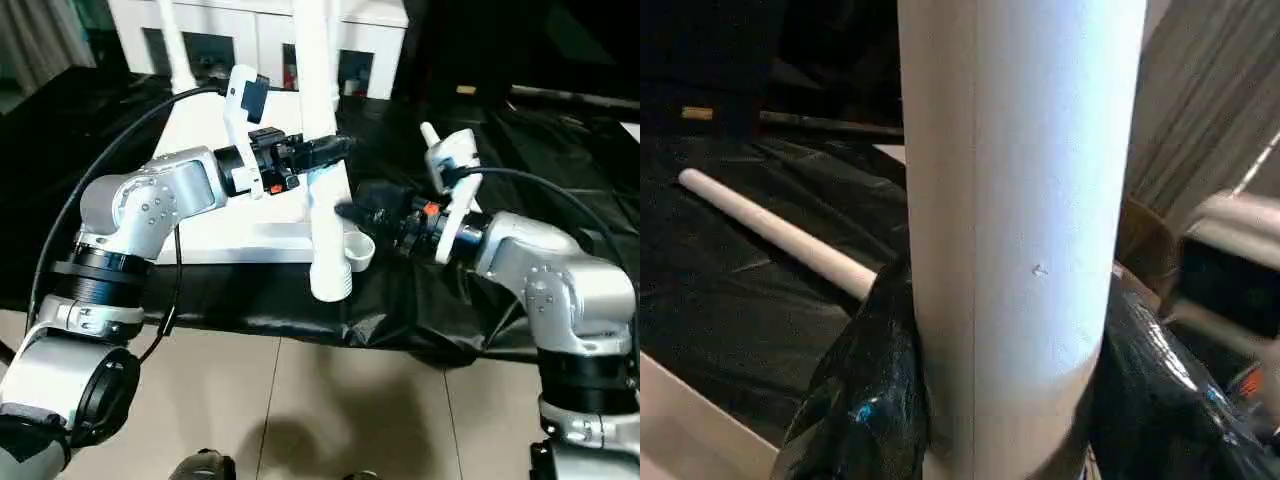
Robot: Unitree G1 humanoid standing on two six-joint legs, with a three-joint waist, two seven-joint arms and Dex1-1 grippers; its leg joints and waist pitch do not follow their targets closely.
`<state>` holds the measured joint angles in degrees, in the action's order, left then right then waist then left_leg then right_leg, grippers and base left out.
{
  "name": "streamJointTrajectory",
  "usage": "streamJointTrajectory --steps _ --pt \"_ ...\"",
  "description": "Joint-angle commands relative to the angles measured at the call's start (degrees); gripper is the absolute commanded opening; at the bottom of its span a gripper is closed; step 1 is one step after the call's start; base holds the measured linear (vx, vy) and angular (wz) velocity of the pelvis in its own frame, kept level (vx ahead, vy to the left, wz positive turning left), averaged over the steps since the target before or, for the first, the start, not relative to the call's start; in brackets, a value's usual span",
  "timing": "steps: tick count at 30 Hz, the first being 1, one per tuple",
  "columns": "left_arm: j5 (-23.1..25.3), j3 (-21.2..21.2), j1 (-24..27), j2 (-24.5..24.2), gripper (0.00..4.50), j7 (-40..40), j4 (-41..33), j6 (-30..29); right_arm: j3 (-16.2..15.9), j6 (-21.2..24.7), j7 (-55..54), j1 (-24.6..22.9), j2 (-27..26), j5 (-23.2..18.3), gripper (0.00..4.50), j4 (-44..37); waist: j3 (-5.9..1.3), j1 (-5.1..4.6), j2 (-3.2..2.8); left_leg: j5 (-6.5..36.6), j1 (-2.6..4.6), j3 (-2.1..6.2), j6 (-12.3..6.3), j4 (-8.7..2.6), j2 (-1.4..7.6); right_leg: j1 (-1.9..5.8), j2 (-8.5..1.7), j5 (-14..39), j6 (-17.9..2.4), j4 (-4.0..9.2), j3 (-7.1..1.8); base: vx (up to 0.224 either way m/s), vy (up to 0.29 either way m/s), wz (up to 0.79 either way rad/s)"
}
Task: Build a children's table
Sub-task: Pick table leg
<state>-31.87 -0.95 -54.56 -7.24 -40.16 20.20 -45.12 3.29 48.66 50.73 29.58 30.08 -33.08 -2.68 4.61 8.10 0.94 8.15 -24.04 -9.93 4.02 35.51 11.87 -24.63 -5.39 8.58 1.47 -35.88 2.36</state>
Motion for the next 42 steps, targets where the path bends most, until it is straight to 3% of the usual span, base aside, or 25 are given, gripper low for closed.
streamJointTrajectory --steps 1,3,4,5,10,11,12,14,16,42 --pt "-1.26 1.18 -1.28 0.11 1.81 -1.45 -2.28 -0.89 -1.03 -1.09 0.67 0.72 0.24 1.44 2.95 1.00 -5.41 0.02 0.81 14.61 1.82 -0.18 1.24 -4.17 0.32 2.89 -2.11 20.14 -9.13 4.78 -0.83 0.000 0.000 0.00" --pt "-1.44 1.64 -1.16 0.33 1.81 -2.22 -2.59 -1.15 -1.64 -0.91 1.38 1.07 0.14 1.03 2.95 1.66 -5.43 0.21 1.08 14.59 1.92 -0.23 1.04 -4.13 0.36 2.87 -2.08 19.69 -9.37 4.72 -0.89 0.000 0.000 0.00" --pt "-1.52 1.84 -1.15 0.44 1.81 -2.54 -2.70 -1.25 -1.92 -0.67 1.91 1.17 0.11 0.67 2.95 1.83 -5.42 0.16 2.05 14.19 1.73 -0.37 0.74 -4.13 0.32 3.00 -2.05 19.62 -9.26 4.78 -0.84 0.000 0.000 0.00" --pt "-1.60 2.05 -1.14 0.63 1.81 -3.13 -2.90 -1.48 -2.46 -0.21 3.00 1.43 0.16 0.11 2.95 2.22 -5.44 0.43 1.58 13.56 1.63 -0.26 0.63 -4.18 0.31 3.08 -2.17 19.75 -9.18 4.59 -0.84 0.000 0.000 0.00" --pt "-2.98 1.79 -0.72 0.97 1.81 -3.92 -4.32 -3.46 -4.21 -1.11 5.01 2.07 0.16 0.39 2.95 3.92 -5.42 0.30 1.77 14.46 1.71 -0.22 1.03 -4.15 0.39 2.98 -2.20 20.08 -9.41 4.61 -0.78 0.000 0.000 0.00" --pt "-3.04 2.05 -0.50 0.91 1.81 -4.35 -4.76 -3.80 -4.79 -1.33 5.88 2.31 0.18 0.43 2.95 4.53 -5.40 0.30 1.82 14.35 1.72 -0.23 0.93 -4.17 0.42 2.96 -2.19 19.82 -9.35 4.66 -0.83 0.000 0.000 0.00" --pt "-2.97 2.25 -0.38 0.85 1.81 -4.58 -4.93 -3.85 -5.16 -1.46 6.35 2.38 0.24 0.50 2.95 4.89 -5.35 0.26 2.47 14.30 1.66 -0.32 0.72 -4.14 0.38 2.98 -2.18 20.39 -9.10 4.70 -0.77 0.000 0.000 0.00" --pt "-2.95 2.40 -0.29 0.80 1.81 -4.76 -5.06 -3.91 -5.56 -1.61 6.79 2.43 0.32 0.62 2.95 5.27 -5.32 0.32 2.04 14.53 1.70 -0.22 0.90 -4.19 0.46 2.88 -2.32 21.66 -8.67 4.83 -0.78 0.000 0.000 0.00" --pt "-2.92 2.60 -0.28 0.36 1.81 -5.42 -4.99 -4.17 -7.56 -1.86 8.04 2.57 0.98 1.95 2.95 6.08 -5.30 0.25 2.31 14.84 1.67 -0.20 1.14 -4.27 0.44 2.90 -2.19 21.89 -8.34 4.86 -0.73 0.000 0.000 0.00" --pt "-2.92 2.60 -0.28 0.36 1.81 -5.42 -4.99 -4.17 -7.56 -1.86 8.04 2.57 0.98 1.95 2.95 6.08 -5.38 0.33 2.49 14.62 1.71 -0.16 1.47 -4.28 0.46 2.99 -2.19 19.77 -9.01 4.61 -0.82 0.000 0.000 0.00"
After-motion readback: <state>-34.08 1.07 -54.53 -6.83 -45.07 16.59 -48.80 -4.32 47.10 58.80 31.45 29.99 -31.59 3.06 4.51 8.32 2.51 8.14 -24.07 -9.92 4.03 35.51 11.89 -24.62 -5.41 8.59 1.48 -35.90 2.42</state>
